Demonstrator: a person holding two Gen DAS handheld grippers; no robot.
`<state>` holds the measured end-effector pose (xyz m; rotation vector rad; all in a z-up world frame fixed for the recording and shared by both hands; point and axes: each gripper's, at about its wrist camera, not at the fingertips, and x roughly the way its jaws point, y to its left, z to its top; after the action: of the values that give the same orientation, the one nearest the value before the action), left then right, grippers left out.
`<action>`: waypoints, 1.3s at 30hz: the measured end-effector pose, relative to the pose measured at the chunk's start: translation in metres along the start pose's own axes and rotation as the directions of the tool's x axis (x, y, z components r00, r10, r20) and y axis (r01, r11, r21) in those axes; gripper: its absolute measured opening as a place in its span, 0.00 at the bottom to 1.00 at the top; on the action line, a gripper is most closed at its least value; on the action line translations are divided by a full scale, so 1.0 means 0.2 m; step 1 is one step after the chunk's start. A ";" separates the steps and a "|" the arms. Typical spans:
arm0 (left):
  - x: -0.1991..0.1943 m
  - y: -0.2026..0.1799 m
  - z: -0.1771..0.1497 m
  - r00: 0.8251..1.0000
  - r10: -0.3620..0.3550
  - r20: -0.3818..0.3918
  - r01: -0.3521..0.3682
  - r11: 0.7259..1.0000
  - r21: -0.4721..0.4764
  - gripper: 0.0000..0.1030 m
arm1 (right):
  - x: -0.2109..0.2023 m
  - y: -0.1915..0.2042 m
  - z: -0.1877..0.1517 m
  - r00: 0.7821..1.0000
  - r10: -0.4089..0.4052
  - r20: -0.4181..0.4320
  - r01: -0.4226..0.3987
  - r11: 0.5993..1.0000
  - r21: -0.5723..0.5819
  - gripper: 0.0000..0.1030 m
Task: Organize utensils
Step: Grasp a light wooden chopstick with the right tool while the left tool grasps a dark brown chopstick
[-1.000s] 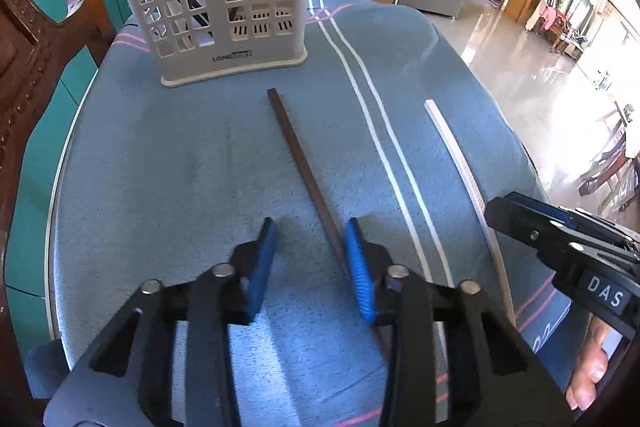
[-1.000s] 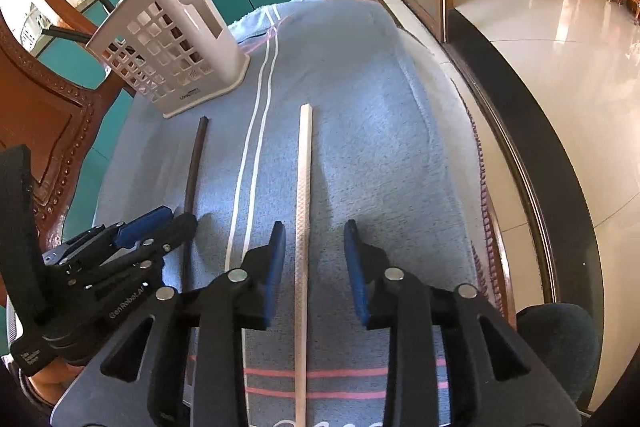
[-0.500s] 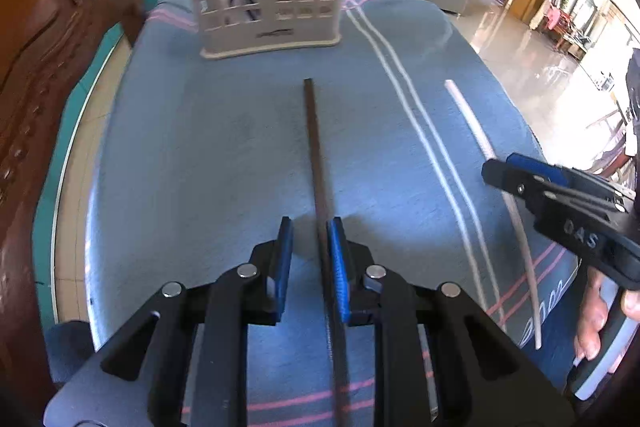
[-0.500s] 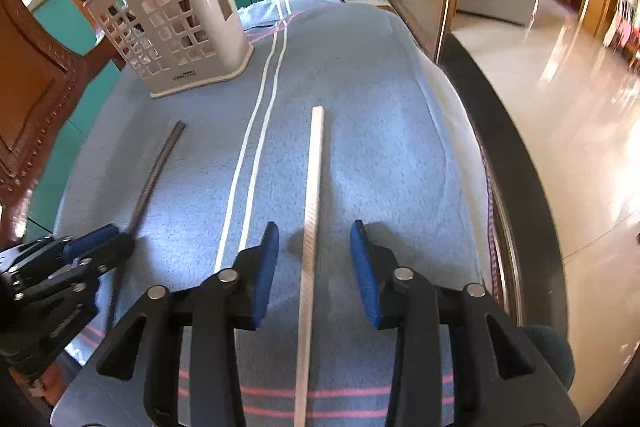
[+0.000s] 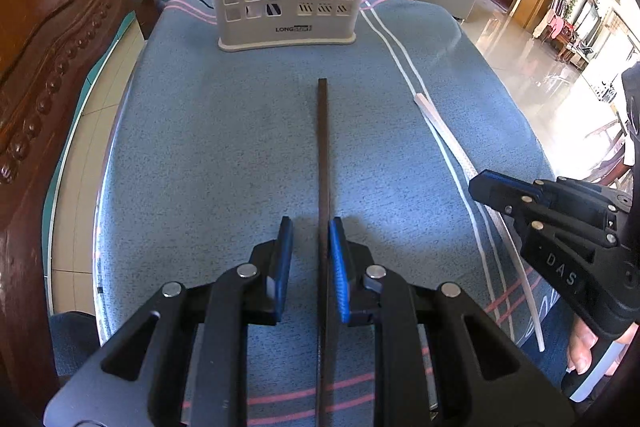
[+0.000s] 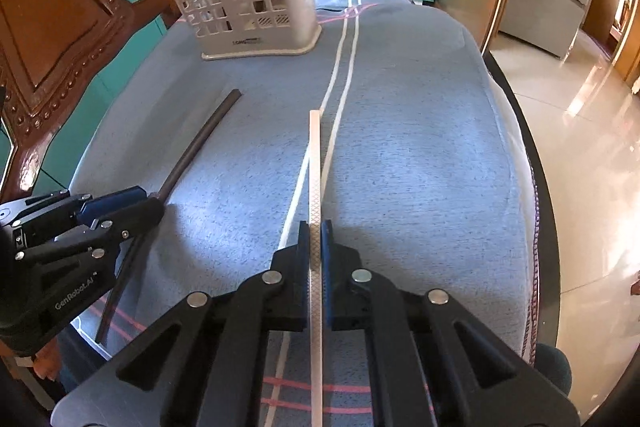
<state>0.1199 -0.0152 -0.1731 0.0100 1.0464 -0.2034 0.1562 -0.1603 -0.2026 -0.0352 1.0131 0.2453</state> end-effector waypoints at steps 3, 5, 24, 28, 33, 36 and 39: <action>0.00 0.00 0.00 1.000 0.003 -0.001 -0.003 1.000 0.001 0.20 | 0.00 0.00 0.00 1.000 0.000 -0.001 0.000 1.000 -0.009 0.06; 0.00 -0.01 0.01 1.000 0.004 -0.002 -0.004 1.000 0.000 0.20 | 0.00 0.00 0.00 1.000 0.002 0.000 -0.002 1.000 -0.007 0.06; 0.01 -0.03 0.02 1.000 0.018 -0.003 -0.018 1.000 0.006 0.21 | -0.01 -0.01 -0.02 1.000 0.011 0.013 -0.011 1.000 0.002 0.07; 0.01 -0.03 0.02 1.000 0.018 -0.003 -0.017 1.000 0.005 0.21 | -0.01 0.00 -0.02 0.999 -0.037 0.024 0.038 0.999 -0.027 0.08; 0.01 -0.04 0.01 1.000 0.021 -0.001 -0.021 1.000 0.006 0.22 | -0.01 0.01 -0.02 0.998 -0.052 0.027 0.053 0.998 -0.042 0.09; 0.01 -0.04 0.01 1.000 0.022 0.001 -0.022 1.000 0.006 0.22 | 0.00 0.00 -0.02 0.999 -0.043 0.026 0.044 0.999 -0.029 0.10; 0.01 -0.05 0.01 1.000 0.022 0.001 -0.022 1.000 0.007 0.22 | 0.00 -0.01 -0.02 0.999 -0.040 0.028 0.041 0.999 -0.025 0.10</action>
<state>0.1216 -0.0247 -0.1732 0.0276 1.0444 -0.1865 0.1528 -0.1627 -0.2043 -0.0752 0.9814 0.2208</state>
